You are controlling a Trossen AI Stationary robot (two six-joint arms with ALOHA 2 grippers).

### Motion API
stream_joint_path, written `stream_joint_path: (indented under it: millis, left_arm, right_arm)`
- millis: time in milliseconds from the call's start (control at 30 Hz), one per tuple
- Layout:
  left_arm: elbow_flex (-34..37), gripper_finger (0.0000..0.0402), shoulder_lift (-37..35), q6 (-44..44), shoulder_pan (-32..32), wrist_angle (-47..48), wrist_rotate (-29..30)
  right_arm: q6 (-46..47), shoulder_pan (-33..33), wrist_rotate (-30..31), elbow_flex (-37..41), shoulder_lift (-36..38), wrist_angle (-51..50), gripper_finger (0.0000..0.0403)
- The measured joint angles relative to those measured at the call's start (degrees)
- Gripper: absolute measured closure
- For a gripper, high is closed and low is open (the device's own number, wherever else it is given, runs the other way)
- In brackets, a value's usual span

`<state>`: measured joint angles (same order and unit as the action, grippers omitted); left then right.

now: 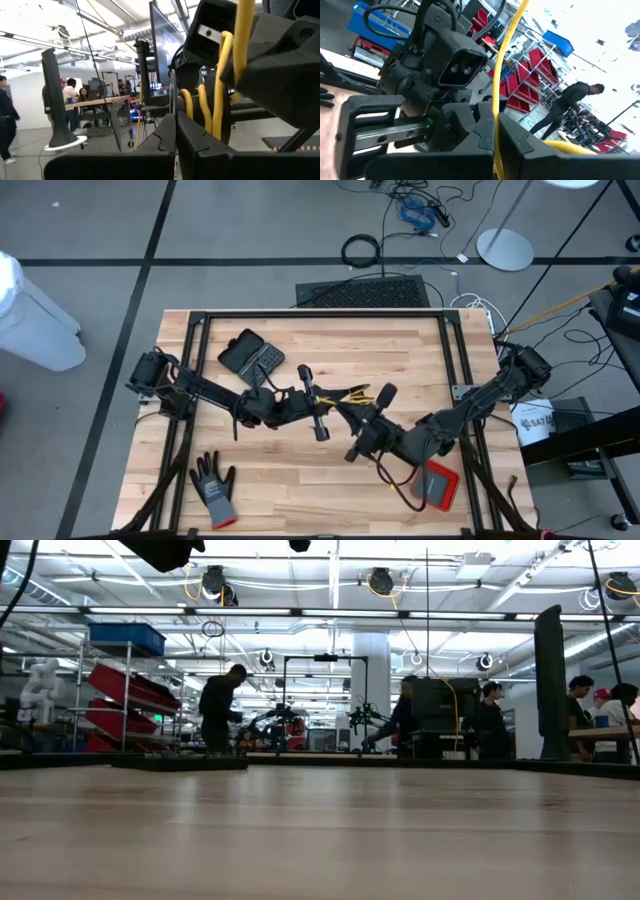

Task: Coil cords
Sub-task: Coil the yellow wire onto the spool

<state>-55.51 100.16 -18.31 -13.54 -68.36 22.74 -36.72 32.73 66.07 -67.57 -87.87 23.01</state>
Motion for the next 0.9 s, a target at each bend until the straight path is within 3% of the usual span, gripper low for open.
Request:
stream_joint_path:
  millis: [333, 567, 900]
  left_arm:
    - [0.02, 0.04, 0.0, -0.06, -0.04, 0.42, -0.26]
    - [0.02, 0.04, 0.0, -0.08, -0.04, 0.42, -0.33]
    - [0.04, 0.04, 0.0, -0.1, -0.07, 0.39, -0.42]
  right_arm:
    - [-10.6, 1.94, 0.28, -0.02, 4.02, 8.8, 0.0403]
    - [-8.77, 5.08, 0.25, -0.02, 9.22, 7.23, 0.0403]
    - [0.54, 8.31, 0.24, -0.02, 14.59, -2.79, 0.0403]
